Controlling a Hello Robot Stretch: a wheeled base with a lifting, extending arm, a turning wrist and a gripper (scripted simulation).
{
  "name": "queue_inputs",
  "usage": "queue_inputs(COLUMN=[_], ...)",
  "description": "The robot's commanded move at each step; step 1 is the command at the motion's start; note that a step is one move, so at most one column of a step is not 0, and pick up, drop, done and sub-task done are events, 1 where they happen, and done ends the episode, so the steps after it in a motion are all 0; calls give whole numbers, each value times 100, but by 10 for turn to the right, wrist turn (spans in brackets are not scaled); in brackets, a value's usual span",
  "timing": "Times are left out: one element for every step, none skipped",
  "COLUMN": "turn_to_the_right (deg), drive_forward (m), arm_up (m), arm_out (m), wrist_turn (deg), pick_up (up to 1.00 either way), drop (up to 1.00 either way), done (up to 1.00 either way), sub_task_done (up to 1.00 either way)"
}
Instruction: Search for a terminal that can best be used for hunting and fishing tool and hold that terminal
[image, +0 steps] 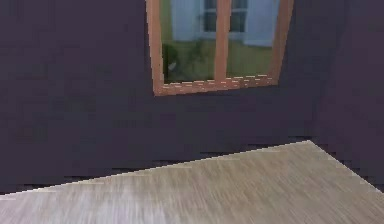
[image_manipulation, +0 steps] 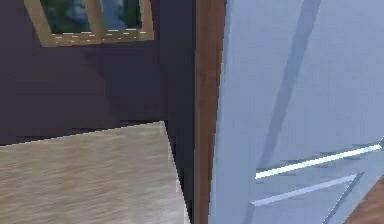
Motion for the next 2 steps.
queue_inputs(turn_to_the_right=[-450,-300], drive_forward=[0,0], arm_up=[0,0], arm_out=[0,0], wrist_turn=[0,0], pick_up=[0,0], drop=[0,0], done=[0,0], sub_task_done=[0,0])
